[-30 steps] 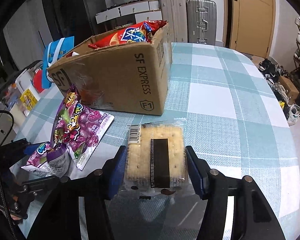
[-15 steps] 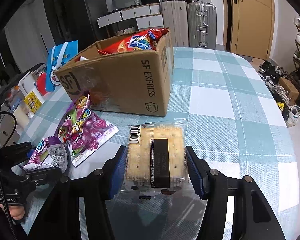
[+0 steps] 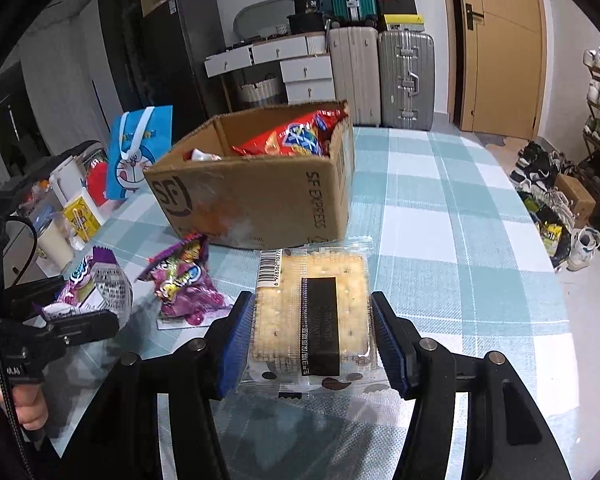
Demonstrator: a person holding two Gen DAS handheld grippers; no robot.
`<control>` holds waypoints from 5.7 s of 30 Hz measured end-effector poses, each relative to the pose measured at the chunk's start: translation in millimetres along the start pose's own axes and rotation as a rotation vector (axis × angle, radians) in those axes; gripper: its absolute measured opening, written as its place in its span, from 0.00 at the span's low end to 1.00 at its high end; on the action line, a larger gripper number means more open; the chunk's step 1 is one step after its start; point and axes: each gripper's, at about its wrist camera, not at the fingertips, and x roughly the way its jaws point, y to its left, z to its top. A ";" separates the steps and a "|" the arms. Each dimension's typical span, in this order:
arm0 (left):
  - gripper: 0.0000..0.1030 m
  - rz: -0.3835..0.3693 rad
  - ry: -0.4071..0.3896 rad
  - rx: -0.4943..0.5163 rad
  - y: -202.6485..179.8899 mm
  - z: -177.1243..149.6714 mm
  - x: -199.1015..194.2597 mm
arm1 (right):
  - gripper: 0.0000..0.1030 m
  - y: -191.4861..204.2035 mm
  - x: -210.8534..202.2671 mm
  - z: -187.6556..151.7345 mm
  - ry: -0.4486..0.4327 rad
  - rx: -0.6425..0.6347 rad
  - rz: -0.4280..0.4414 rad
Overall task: Organize snacks
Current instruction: 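Carry the purple bag over the box with the left gripper while the right carries the cracker pack, then open both grippers to release the bag and crackers into the box, then move both grippers back to the remaining red Oreo pack and purple bag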
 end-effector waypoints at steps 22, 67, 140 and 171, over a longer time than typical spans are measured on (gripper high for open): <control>0.52 0.152 -0.136 0.008 6.0 89.3 -37.6 | 0.57 24.6 -37.3 53.1 -0.132 -0.040 0.071; 0.53 0.245 -0.143 0.012 35.3 191.0 66.6 | 0.57 22.0 40.6 142.7 -0.171 0.044 0.093; 0.99 0.335 -0.015 -0.050 58.8 44.0 30.1 | 0.99 33.8 42.8 6.1 0.065 0.014 0.122; 0.99 0.353 0.038 -0.091 77.8 18.6 37.2 | 0.99 93.2 93.7 3.5 0.169 -0.057 0.171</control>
